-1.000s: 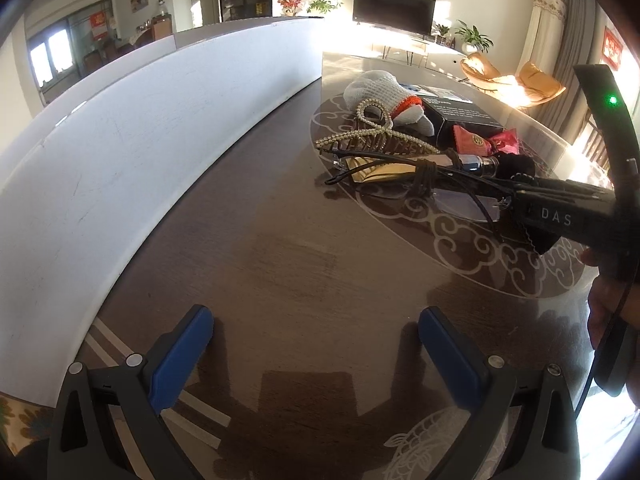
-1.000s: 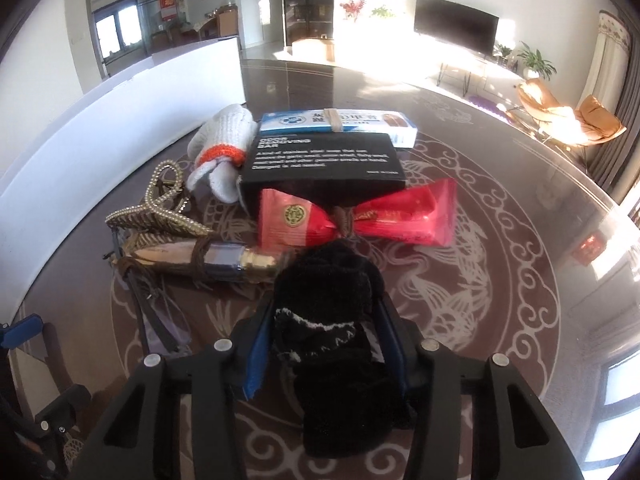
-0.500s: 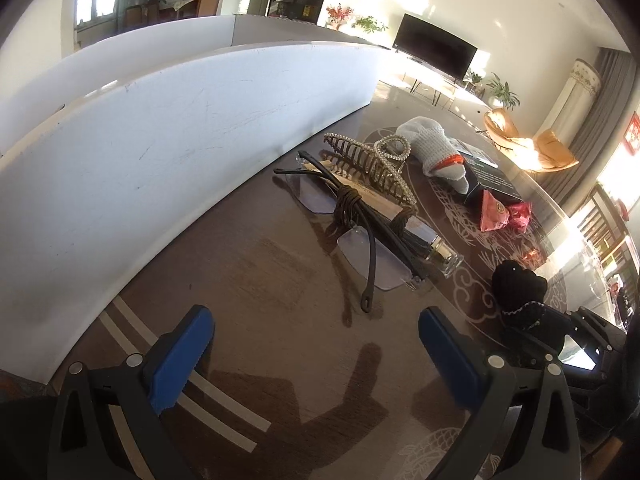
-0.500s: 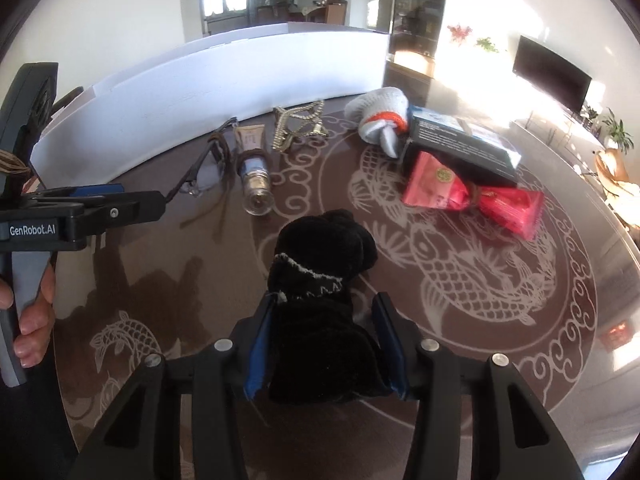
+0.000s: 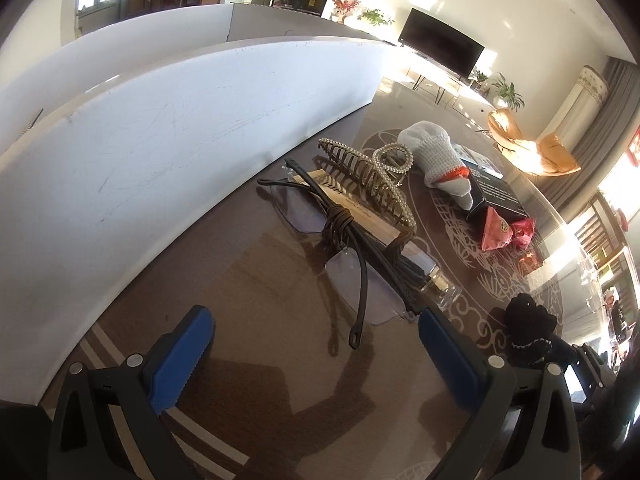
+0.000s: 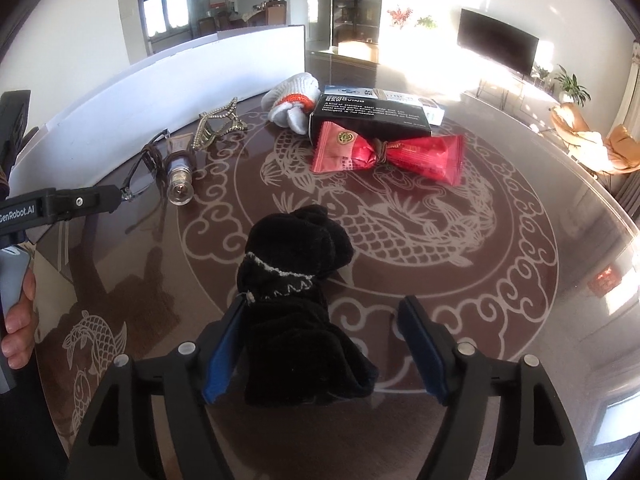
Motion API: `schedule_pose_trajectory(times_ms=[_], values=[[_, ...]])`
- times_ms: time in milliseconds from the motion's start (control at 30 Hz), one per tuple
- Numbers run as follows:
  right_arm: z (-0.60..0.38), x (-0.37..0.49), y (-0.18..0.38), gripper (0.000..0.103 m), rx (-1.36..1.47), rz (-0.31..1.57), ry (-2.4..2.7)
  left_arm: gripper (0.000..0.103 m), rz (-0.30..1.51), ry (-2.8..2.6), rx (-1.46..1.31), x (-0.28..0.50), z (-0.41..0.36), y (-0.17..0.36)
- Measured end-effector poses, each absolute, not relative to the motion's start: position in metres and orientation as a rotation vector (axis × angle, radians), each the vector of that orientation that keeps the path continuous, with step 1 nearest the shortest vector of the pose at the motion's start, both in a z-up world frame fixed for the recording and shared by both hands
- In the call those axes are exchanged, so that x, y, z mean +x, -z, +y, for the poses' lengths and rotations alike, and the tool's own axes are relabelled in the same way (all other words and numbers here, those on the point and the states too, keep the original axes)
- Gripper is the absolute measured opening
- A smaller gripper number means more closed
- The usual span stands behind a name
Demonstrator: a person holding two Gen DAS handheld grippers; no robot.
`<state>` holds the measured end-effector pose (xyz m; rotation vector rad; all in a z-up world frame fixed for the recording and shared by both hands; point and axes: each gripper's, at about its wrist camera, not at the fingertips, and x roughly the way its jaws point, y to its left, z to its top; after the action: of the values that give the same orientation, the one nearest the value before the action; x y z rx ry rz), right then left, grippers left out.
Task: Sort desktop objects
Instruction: 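Grasp the black eyeglasses with the left tool while the right tool holds the pouch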
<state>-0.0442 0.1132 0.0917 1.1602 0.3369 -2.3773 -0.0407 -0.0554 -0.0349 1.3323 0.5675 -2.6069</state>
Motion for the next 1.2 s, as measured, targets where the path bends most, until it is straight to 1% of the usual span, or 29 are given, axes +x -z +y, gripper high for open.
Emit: schedule_pose_trajectory(times_ms=[100,233,333,367,400,467,500,633,700,733,767,867,967,1000,1033,1067,1100,1133,1200], values=[[0.113,-0.045,-0.091,0.076,1.162,0.333,2.377,0.103,0.597,2.584,1.359,-0.064,-0.053,0.035],[0.113,-0.045,-0.091,0.076,1.162,0.333,2.376,0.103,0.479,2.52,1.389,-0.085,-0.048,0.038],[0.113,-0.045,-0.091,0.076,1.162,0.333,2.376,0.103,0.407,2.562,1.397,-0.083,-0.046,0.039],[0.113,-0.045,-0.091,0.076,1.162,0.333,2.376,0.095,0.354,2.578,1.397,-0.079,-0.044,0.04],[0.113,-0.045,-0.091,0.076,1.162,0.333,2.376,0.089,0.284,2.586,1.4,-0.074,-0.043,0.04],[0.113,-0.045,-0.091,0.076,1.162,0.333,2.376,0.072,0.163,2.587,1.416,-0.065,-0.041,0.04],[0.113,-0.045,-0.091,0.076,1.162,0.333,2.376,0.072,0.135,2.584,1.423,-0.061,-0.042,0.039],[0.113,-0.045,-0.091,0.076,1.162,0.333,2.376,0.073,0.184,2.609,1.454,-0.05,-0.053,0.036],[0.113,-0.045,-0.091,0.076,1.162,0.333,2.376,0.076,0.197,2.618,1.482,-0.056,-0.055,0.036],[0.113,-0.045,-0.091,0.076,1.162,0.333,2.376,0.08,0.197,2.618,1.501,-0.06,-0.055,0.037],[0.113,-0.045,-0.091,0.076,1.162,0.333,2.376,0.082,0.194,2.619,1.512,-0.063,-0.054,0.037],[0.113,-0.045,-0.091,0.076,1.162,0.333,2.376,0.086,0.137,2.603,1.524,-0.077,-0.05,0.039],[0.113,-0.045,-0.09,0.076,1.162,0.333,2.376,0.085,0.093,2.607,1.51,-0.086,-0.048,0.041],[0.113,-0.045,-0.091,0.076,1.162,0.333,2.376,0.083,0.085,2.613,1.496,-0.088,-0.049,0.041],[0.113,-0.045,-0.09,0.076,1.162,0.333,2.376,0.07,0.084,2.63,1.468,-0.087,-0.05,0.039],[0.113,-0.045,-0.09,0.076,1.162,0.333,2.376,0.052,0.075,2.65,1.442,-0.086,-0.05,0.037],[0.113,-0.045,-0.09,0.076,1.162,0.333,2.376,0.043,0.06,2.669,1.43,-0.084,-0.049,0.036],[0.113,-0.045,-0.09,0.076,1.162,0.333,2.376,0.029,0.045,2.688,1.428,-0.081,-0.047,0.035],[0.114,-0.044,-0.09,0.076,1.163,0.331,2.376,0.029,0.013,2.705,1.434,-0.074,-0.042,0.034]])
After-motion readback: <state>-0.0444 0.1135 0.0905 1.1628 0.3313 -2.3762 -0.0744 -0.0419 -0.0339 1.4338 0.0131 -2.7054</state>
